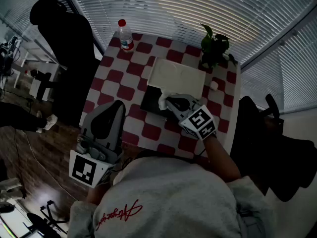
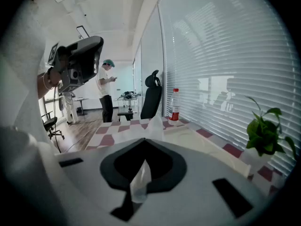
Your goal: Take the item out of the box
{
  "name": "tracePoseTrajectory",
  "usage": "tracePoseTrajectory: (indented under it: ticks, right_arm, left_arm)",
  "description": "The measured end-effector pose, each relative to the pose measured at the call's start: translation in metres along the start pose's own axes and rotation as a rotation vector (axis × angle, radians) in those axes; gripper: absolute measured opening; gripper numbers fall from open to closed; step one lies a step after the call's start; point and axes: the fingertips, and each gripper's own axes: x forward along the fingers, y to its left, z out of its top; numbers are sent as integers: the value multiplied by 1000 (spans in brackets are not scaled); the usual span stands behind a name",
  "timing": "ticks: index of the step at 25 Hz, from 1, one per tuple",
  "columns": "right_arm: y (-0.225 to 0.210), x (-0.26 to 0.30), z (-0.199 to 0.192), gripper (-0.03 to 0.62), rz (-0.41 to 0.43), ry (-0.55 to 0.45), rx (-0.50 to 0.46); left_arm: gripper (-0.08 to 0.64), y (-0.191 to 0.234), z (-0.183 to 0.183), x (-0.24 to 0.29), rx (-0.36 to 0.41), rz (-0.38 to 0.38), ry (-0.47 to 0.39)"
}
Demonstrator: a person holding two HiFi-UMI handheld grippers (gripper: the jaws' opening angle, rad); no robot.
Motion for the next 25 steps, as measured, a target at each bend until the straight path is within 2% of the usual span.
tracePoseTrajectory:
  ticks: [7,17,21,25]
  right_arm:
    - [-1,-9,14,11,-9,-67,7]
    - [2,-24,45,11,-1,-182,21]
    - [3,-30,60,11,1,-239,33]
    - [3,-35,70,11,-3,-280,46]
  left_arm:
    - [17,-3,-3,1,-10,-4,12]
    - [17,-4,2,5,-16,-18,-19]
    - [17,-2,-5,3,-15,-12,10]
    - [17,0,-4,3,-10,-17,5]
